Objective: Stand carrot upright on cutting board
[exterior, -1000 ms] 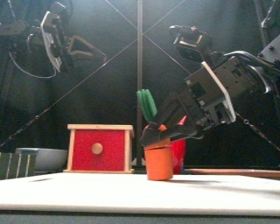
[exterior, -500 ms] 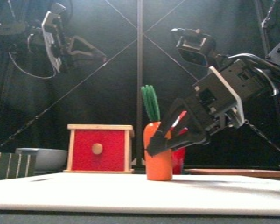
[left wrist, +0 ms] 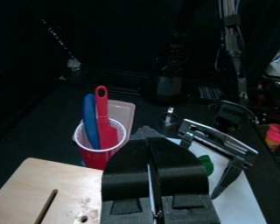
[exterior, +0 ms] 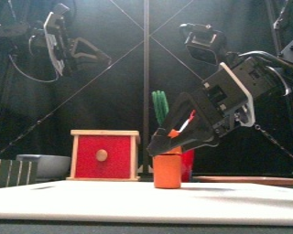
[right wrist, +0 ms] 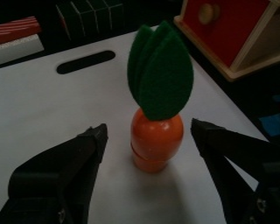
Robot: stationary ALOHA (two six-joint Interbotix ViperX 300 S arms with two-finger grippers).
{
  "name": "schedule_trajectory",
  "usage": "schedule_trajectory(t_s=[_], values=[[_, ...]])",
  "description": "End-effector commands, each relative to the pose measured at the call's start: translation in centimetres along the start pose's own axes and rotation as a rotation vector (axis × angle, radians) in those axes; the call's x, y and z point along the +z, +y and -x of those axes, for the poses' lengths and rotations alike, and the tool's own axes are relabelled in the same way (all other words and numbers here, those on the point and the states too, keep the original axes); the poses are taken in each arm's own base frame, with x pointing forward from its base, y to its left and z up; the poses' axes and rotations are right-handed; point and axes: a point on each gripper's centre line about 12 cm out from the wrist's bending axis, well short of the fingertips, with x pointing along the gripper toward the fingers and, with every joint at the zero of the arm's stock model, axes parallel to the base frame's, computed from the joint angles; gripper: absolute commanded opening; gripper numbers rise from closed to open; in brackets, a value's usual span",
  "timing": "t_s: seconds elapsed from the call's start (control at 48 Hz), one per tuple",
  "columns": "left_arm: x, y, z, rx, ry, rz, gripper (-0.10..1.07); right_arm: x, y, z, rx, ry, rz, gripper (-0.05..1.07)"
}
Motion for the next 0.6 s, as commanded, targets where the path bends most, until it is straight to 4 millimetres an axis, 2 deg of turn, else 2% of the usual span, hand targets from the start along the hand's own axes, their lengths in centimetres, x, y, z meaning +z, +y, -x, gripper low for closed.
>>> schedule_trajectory(t_s=[0.0, 0.188, 0.333, 0.583], values=[[1.1, 0.0, -0.4, 0.004, -0.035, 0.007, 0.09, 2.2, 0.2, 0.7, 0.014, -0.047, -0.044, 1.03], [1.0, -0.1, -0.5, 0.001, -0.031, 0.006, 0.09, 3.0, -0.2, 1.3, 0.017, -0.065, -0.056, 1.03], [1.0, -0.1, -0.5, 0.000, -0.030, 0.008, 0.09, 4.3, -0.2, 2.2, 0.044, -0.078, -0.085, 1.03], [0.9, -0.1, -0.5, -0.001, -0.027, 0.007, 0.09, 6.9, -0.6, 4.9, 0.163, -0.038, -0.166, 1.03]])
